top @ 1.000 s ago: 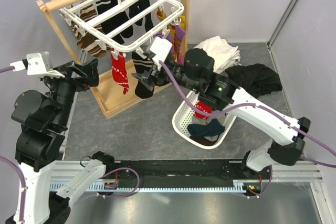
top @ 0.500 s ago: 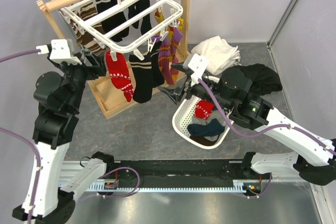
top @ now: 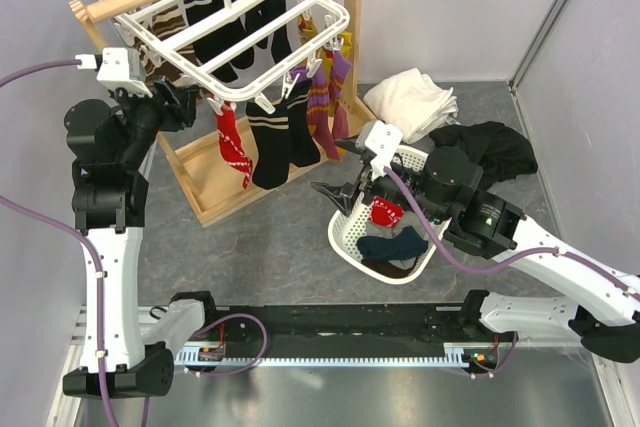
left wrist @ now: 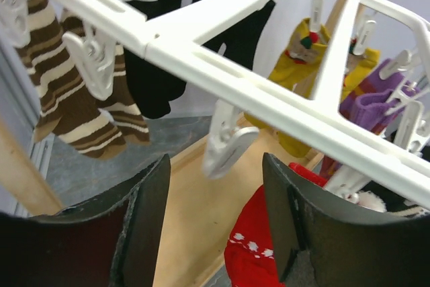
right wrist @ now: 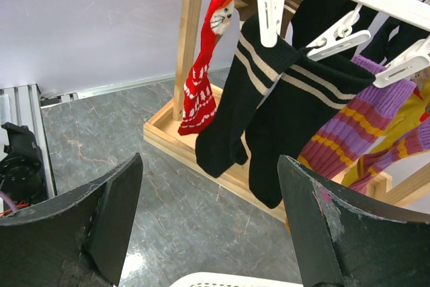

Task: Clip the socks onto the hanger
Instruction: Open the clamp at the hanger.

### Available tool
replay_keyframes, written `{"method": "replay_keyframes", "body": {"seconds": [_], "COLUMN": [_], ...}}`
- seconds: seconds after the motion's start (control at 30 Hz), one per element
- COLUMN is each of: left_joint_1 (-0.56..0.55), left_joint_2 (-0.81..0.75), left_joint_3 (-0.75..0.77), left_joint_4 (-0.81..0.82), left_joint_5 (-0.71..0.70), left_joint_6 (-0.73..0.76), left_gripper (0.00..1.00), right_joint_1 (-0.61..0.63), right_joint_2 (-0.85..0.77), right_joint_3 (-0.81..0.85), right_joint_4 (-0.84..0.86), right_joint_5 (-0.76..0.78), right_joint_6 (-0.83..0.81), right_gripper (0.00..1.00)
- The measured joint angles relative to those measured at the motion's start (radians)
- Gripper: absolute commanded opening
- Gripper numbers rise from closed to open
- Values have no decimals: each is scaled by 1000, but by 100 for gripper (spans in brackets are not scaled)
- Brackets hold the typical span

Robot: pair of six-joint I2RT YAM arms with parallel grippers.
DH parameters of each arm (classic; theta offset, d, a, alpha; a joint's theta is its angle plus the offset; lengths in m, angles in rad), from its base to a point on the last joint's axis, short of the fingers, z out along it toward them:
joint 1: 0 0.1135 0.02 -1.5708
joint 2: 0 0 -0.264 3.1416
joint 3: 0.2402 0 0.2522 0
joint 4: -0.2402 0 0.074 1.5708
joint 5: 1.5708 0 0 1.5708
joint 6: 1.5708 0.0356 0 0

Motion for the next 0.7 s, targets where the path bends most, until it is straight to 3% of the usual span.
{"method": "replay_keyframes", "body": {"seconds": [0.17,0.3,0.5,0.6,0.7], "left_joint_1": [2,2,2,2,2], "left_joint_2": [9,17,33,32,30], "left_joint_3": [0,0,1,4,12], "left_joint_4": [35,53,67,68,74], "left_joint_5": [62,74,95,104,119], "left_joint_6": [0,0,-5,-11,-16], "left_gripper": [54,39,31,19,15], "right_joint_1": [0,0,0,0,0], "right_joint_2": [-2,-5,-5,-6,-8], "right_joint_3": [-2,-11,-14,-20,-27], "right_joint_4": [4,15,21,27,33], "right_joint_5": [-12,-18,-35,-40,-49], "right_joint_6": [0,0,1,5,12], "right_gripper": [89,89,89,89,89]}}
